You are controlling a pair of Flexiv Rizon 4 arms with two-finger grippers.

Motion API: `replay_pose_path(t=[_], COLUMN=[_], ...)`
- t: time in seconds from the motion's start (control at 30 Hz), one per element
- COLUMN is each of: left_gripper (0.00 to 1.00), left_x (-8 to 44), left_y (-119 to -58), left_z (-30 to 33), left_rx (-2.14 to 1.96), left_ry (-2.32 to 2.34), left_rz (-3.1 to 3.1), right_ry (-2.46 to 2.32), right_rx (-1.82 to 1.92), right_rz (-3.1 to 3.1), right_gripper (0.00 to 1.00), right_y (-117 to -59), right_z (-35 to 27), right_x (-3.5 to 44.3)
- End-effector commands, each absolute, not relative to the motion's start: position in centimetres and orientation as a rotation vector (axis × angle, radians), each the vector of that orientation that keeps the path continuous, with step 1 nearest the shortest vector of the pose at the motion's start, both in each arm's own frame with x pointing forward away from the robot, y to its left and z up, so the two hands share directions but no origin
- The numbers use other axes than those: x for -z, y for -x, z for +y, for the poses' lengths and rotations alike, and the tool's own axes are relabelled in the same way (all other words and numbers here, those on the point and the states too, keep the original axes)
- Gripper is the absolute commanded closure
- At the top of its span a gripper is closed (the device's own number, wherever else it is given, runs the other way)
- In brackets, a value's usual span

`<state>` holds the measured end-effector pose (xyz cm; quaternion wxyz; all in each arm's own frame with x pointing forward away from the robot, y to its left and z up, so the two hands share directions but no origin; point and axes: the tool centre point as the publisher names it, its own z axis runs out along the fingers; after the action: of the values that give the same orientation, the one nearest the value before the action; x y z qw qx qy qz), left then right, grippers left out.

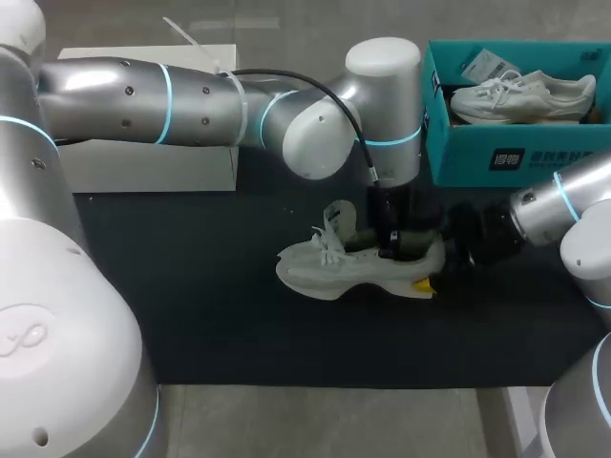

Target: Take the shoe out of the shoebox, open the shoe tongue, remove and reinsert the insole, then place the shoe into the shoebox

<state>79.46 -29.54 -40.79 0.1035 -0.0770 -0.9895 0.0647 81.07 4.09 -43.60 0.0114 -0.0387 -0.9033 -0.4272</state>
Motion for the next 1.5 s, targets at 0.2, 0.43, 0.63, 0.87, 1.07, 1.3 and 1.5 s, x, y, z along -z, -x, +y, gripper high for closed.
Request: replay_pose_path(t=[0.2,0.43,0.63,0.87,1.07,1.3,1.5], left_gripper=[1.0,0.78,0.77,0.65,0.55,0.66,0.72], left_x=[41.6,42.5,43.3,44.5,46.1,47.8,49.1], left_y=[-77.8,-77.5,-78.2,-78.8,-79.7,-80.5,-80.9], left_z=[-29.1,-29.1,-29.3,-29.2,-29.2,-29.5,-29.4], left_rx=[-0.175,-0.156,-0.122,-0.081,-0.068,-0.062,-0.092], left_ry=[0.252,0.248,0.24,0.234,0.218,0.219,0.221], left_rz=[-2.887,-2.877,-2.923,-2.964,-3.01,-3.018,-3.04], right_ry=[0.124,0.124,0.124,0.124,0.124,0.124,0.124], right_rx=[1.328,1.328,1.328,1.328,1.328,1.328,1.328], right_rz=[-2.821,-2.821,-2.821,-2.821,-2.821,-2.821,-2.821], right_gripper=[1.0,1.0,1.0,1.0,1.0,1.0,1.0], right_y=[-81.3,-81.3,-81.3,-81.3,-81.3,-81.3,-81.3], right_z=[4.3,4.3,4.3,4.3,4.3,4.3,4.3], right_x=[44.3,44.3,44.3,44.3,44.3,44.3,44.3])
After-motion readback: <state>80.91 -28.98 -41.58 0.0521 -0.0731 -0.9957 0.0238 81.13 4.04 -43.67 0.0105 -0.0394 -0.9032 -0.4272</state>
